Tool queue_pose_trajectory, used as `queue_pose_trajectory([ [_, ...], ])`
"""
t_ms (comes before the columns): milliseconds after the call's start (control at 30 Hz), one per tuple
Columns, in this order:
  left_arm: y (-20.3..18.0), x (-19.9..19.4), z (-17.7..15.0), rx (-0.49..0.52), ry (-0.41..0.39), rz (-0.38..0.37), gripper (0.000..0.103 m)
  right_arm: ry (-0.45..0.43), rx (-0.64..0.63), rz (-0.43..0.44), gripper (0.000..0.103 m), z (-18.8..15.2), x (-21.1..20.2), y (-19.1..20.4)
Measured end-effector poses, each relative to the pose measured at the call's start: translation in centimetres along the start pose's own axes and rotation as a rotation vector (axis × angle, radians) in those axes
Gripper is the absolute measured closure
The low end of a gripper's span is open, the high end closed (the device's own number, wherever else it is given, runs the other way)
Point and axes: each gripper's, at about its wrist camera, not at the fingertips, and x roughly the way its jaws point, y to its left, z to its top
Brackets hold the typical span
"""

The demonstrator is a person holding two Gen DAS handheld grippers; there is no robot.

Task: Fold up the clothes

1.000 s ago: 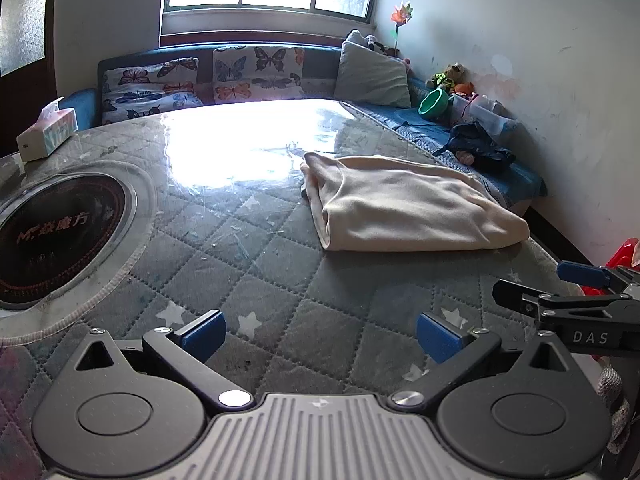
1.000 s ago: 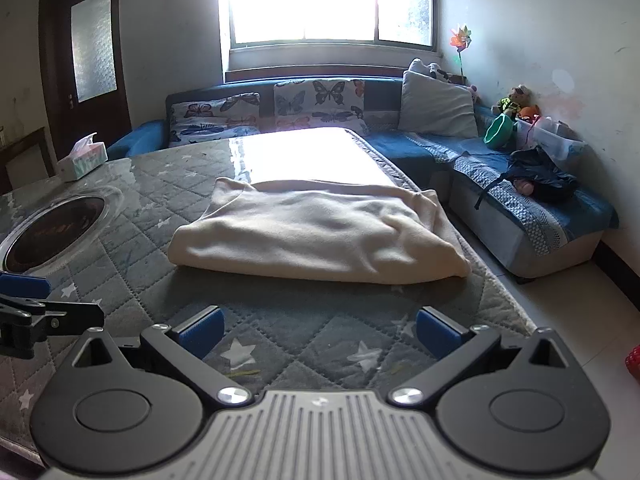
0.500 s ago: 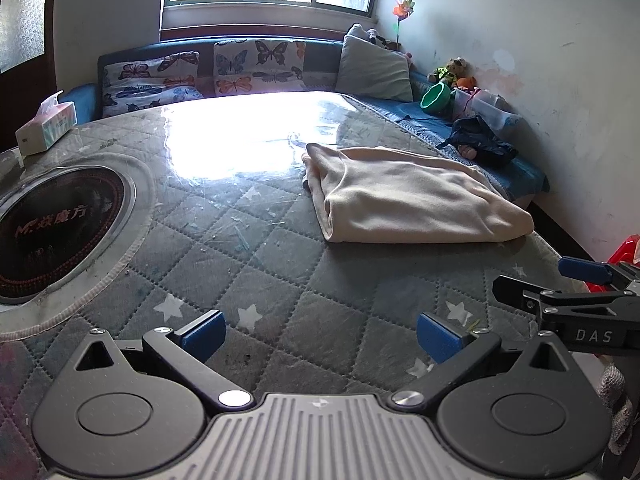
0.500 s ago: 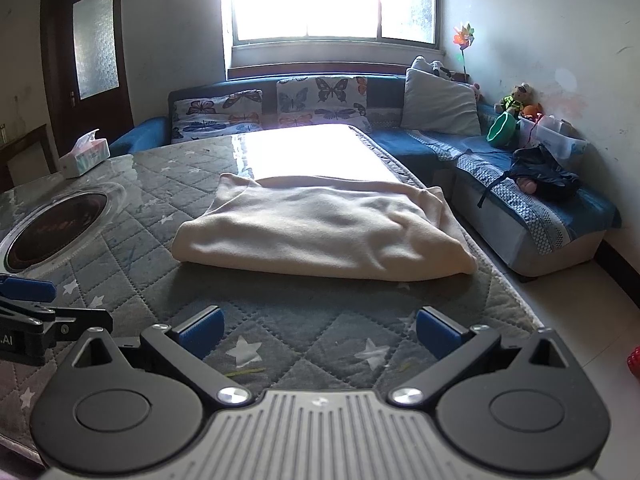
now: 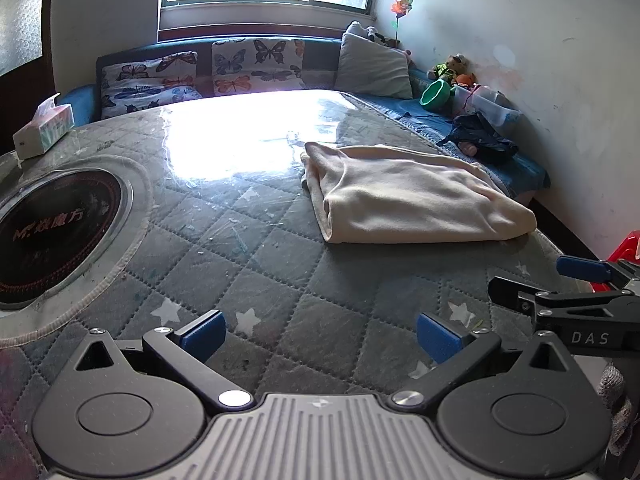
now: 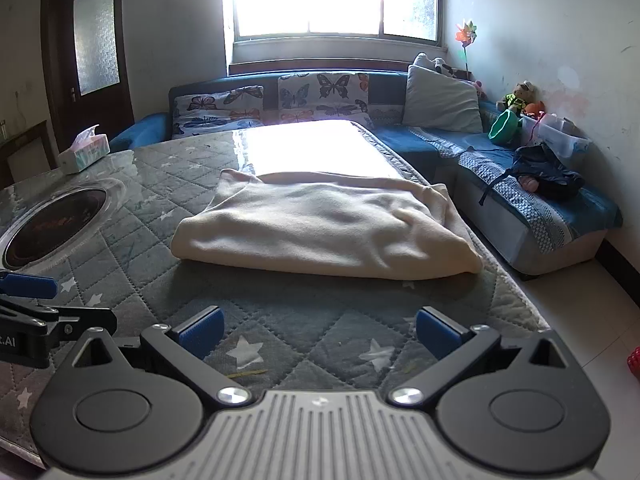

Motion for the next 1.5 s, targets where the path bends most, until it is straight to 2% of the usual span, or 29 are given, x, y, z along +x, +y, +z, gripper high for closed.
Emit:
queue_pose_trajectory([
  [1500, -0.83, 0.5, -0.09, 0.043, 0.001, 0.004, 0.0, 0.012, -0.01, 0.039, 0.0, -0.04, 0.91, 0.56],
])
